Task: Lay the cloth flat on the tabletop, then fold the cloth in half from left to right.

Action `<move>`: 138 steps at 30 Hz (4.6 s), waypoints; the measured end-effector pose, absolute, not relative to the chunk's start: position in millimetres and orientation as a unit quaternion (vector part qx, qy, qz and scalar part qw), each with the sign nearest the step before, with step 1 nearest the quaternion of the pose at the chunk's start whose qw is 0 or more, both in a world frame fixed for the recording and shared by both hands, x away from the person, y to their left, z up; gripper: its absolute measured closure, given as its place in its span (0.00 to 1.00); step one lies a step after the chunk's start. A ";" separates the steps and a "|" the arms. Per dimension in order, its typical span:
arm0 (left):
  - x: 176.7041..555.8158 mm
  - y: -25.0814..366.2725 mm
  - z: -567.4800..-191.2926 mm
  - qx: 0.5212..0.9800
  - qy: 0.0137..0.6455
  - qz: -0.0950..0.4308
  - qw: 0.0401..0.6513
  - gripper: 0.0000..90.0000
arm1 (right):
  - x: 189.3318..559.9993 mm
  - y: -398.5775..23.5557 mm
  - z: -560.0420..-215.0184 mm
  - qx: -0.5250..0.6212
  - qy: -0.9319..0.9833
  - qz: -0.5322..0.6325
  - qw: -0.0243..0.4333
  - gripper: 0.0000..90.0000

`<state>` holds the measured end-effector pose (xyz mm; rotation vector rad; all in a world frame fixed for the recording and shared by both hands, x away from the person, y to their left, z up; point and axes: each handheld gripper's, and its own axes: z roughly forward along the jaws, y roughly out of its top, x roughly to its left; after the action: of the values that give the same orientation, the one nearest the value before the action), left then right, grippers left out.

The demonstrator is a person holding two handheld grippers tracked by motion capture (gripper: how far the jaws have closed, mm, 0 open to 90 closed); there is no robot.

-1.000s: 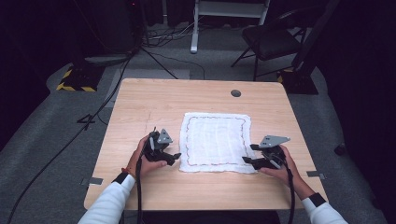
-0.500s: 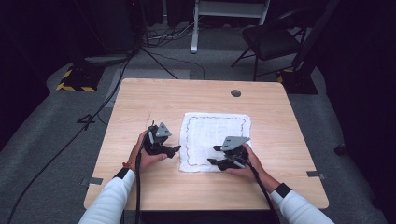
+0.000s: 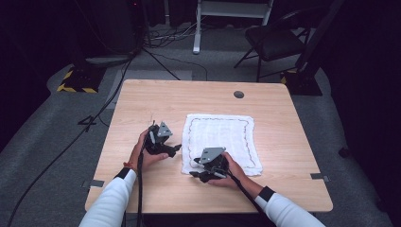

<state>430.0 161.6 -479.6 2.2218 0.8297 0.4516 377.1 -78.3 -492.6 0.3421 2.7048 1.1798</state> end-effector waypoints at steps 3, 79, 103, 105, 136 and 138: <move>431.4 160.6 -480.6 0.862 0.319 0.181 0.351 0.23 | 376.8 -71.6 -494.4 0.115 0.905 0.400 0.085 0.52; 524.2 128.8 -492.9 0.856 0.344 0.110 0.370 0.95 | 349.3 -66.7 -492.5 0.101 0.910 0.389 0.101 0.92; 514.5 167.7 -488.0 0.829 0.385 0.130 0.384 0.95 | 352.0 -42.6 -486.0 0.081 0.905 0.404 0.110 0.92; 513.2 171.1 -487.2 0.827 0.387 0.133 0.385 0.95 | 352.0 -41.0 -485.9 0.080 0.904 0.405 0.110 0.92; 507.4 178.0 -468.8 0.813 0.385 0.158 0.408 0.95 | 353.5 -50.8 -466.1 0.085 0.889 0.432 0.130 0.92; 508.2 175.2 -467.6 0.813 0.382 0.160 0.409 0.95 | 353.5 -54.3 -464.0 0.087 0.888 0.432 0.134 0.92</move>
<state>508.2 175.2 -467.6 2.0481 0.9625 0.4041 353.5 -54.3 -464.0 0.2517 2.5743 1.2517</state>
